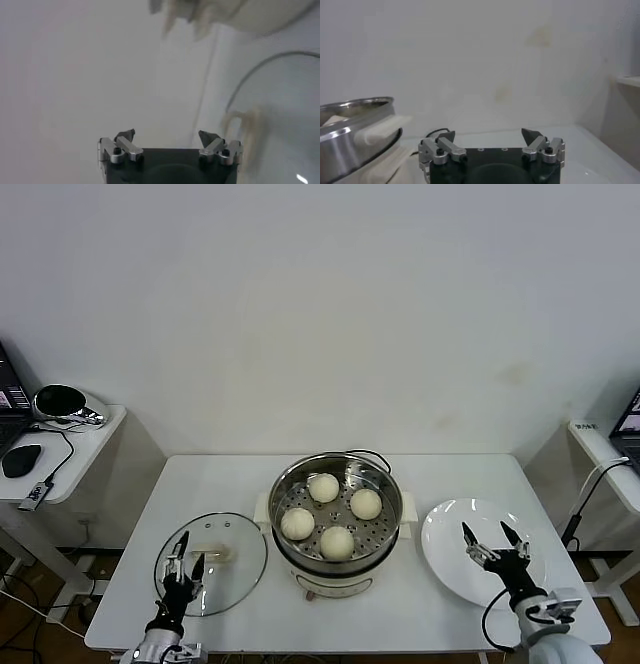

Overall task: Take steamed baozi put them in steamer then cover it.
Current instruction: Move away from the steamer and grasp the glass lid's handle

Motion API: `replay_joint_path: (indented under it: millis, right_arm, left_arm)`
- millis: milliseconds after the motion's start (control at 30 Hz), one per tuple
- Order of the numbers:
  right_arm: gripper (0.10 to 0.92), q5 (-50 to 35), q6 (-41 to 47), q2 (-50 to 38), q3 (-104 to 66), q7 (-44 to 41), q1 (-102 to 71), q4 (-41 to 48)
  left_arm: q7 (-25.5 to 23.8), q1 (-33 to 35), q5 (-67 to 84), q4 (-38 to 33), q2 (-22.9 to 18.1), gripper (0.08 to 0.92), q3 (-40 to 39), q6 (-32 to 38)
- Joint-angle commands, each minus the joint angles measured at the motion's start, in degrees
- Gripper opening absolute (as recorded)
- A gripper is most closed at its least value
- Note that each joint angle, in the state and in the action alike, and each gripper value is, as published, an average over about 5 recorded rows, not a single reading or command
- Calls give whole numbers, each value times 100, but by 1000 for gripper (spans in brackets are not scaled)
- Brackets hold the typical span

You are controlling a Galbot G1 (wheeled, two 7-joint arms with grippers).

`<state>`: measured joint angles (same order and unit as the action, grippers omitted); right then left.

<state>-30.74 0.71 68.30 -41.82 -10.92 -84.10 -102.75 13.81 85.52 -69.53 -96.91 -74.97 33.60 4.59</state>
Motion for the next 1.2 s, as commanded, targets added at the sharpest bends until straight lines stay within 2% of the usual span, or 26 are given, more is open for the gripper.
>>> replay_joint_path:
  millis: [33,400,900,1200]
  right_arm:
    - [823,84,-4,65,-17,-7,-21,71]
    - [823,150,-20,86,-21,-15,1,169]
    - [823,232,-52,176,2,-38,-7,232]
    - [823,260,-82,178,-2,-54,-47,265]
  left_arm:
    - [-293,-308,-937,494,168,823,-179,-141]
    - [-382,-674,-799,563,-23,823,-184,-749]
    - [-752,-1020,-706,637,-201,823,-441,-1712]
    - [-848,-1225,-659,724,-347,823,-427,-2064]
